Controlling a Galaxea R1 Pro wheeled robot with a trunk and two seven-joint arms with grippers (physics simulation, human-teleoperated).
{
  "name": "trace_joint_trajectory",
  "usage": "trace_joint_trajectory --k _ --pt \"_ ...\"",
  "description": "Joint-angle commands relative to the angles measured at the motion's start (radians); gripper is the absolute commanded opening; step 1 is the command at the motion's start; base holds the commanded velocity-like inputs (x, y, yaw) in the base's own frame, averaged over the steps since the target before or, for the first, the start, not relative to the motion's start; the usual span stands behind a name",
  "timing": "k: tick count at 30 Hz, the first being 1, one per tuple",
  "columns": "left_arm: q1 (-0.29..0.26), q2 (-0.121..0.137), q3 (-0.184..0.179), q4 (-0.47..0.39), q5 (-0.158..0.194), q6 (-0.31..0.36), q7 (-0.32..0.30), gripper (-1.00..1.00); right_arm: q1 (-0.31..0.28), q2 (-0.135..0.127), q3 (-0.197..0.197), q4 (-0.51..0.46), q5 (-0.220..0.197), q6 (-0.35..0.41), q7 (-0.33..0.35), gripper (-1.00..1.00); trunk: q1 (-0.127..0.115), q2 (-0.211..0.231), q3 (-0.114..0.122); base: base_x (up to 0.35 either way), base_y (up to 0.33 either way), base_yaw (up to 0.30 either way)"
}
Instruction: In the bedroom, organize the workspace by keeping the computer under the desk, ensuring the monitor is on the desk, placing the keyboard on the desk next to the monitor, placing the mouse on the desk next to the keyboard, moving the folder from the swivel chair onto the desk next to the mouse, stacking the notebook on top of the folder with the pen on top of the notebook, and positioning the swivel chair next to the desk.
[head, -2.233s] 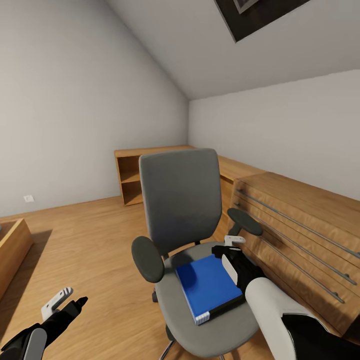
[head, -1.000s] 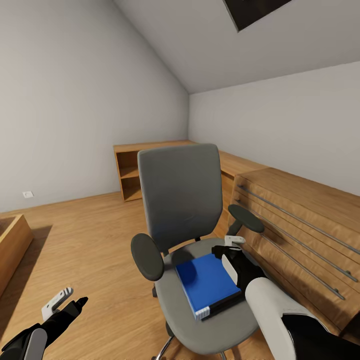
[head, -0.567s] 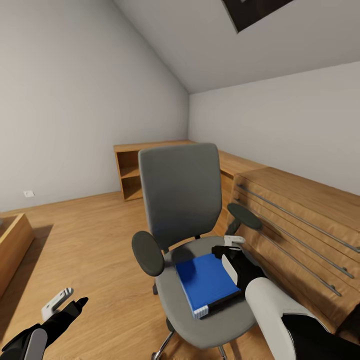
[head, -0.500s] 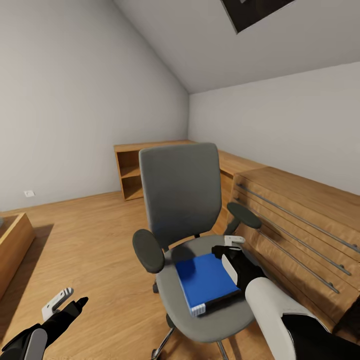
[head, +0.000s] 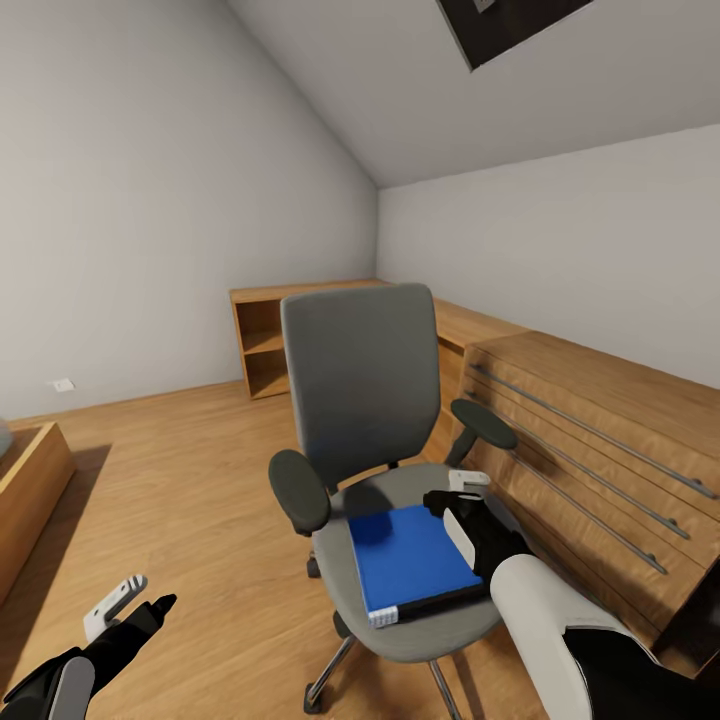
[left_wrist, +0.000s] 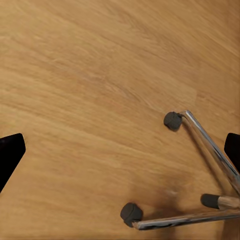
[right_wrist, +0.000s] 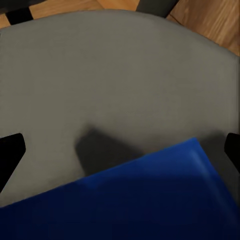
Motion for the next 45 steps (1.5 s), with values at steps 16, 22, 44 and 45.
trace_joint_trajectory --k 16,22,44,45 --pt "-0.001 -0.001 0.001 -0.002 0.012 0.005 0.008 1.0 0.0 0.001 -0.006 0.002 -0.006 0.003 0.0 1.0 0.0 0.0 0.003 -0.006 0.0 0.0" --pt "-0.001 -0.001 0.001 -0.002 0.012 0.005 0.008 1.0 0.0 0.001 -0.005 0.002 -0.006 0.003 0.0 1.0 0.0 0.0 0.012 0.0 0.0 0.0" --pt "-0.001 -0.001 0.001 -0.002 0.012 0.007 0.008 1.0 0.0 0.001 -0.006 0.003 -0.006 0.023 -0.002 1.0 0.0 0.0 0.035 0.0 0.0 0.0" --pt "-0.001 -0.001 0.001 -0.002 0.012 0.008 0.008 1.0 0.0 0.001 -0.006 0.003 -0.006 0.036 -0.003 1.0 0.0 0.0 0.035 0.0 0.0 0.0"
